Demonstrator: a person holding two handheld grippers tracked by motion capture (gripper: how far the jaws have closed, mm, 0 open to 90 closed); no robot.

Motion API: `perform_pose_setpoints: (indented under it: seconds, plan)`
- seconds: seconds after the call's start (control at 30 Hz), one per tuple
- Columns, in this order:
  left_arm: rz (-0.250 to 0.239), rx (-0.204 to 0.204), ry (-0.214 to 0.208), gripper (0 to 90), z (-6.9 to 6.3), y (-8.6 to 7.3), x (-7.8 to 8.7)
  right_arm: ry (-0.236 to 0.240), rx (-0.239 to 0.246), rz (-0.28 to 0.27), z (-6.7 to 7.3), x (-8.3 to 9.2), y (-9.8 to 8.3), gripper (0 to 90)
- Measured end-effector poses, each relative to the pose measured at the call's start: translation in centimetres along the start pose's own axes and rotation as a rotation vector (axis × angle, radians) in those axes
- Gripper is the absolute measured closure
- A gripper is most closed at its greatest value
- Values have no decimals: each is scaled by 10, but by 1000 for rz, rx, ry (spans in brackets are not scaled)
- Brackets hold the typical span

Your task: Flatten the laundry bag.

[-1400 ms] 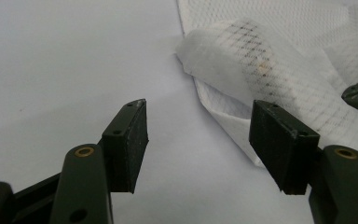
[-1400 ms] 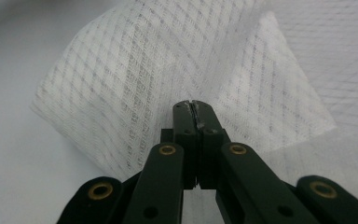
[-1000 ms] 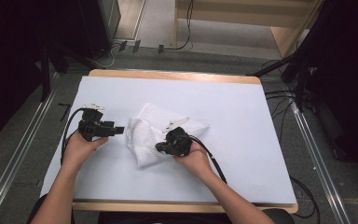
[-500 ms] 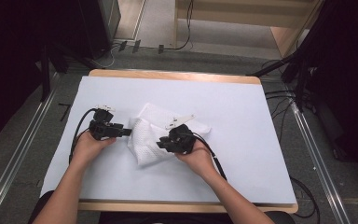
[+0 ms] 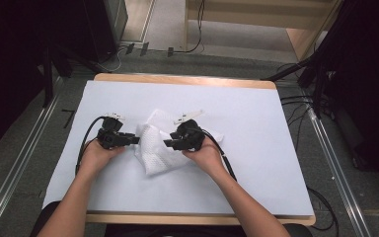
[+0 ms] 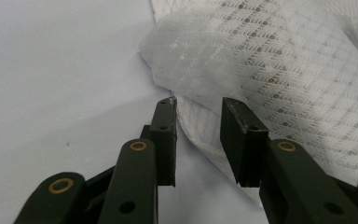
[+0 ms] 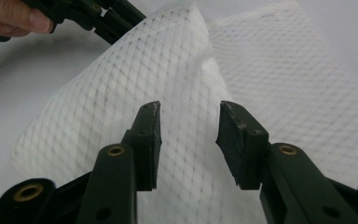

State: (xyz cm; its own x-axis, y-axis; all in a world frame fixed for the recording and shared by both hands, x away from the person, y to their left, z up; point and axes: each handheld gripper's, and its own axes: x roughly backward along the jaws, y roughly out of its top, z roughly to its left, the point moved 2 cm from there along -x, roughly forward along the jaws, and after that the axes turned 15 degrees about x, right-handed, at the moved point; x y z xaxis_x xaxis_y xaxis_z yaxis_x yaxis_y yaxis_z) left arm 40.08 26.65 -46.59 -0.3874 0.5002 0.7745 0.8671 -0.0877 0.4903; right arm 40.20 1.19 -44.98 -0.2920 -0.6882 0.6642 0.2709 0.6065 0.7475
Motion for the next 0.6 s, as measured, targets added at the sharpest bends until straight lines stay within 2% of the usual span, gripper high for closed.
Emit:
perform_pose_setpoints:
  seconds: [0.17,0.3,0.4,0.6]
  plan:
    - [3,0,-9,673,1,0,0,2,-1,14,-6,-15,13,542]
    - [2,-5,-9,673,1,0,0,-7,29,16,-9,-25,26,474]
    - [3,-8,-7,674,1,0,0,1,27,28,-10,-35,33,436]
    - [2,-11,-6,678,1,0,0,27,43,74,-5,-62,30,457]
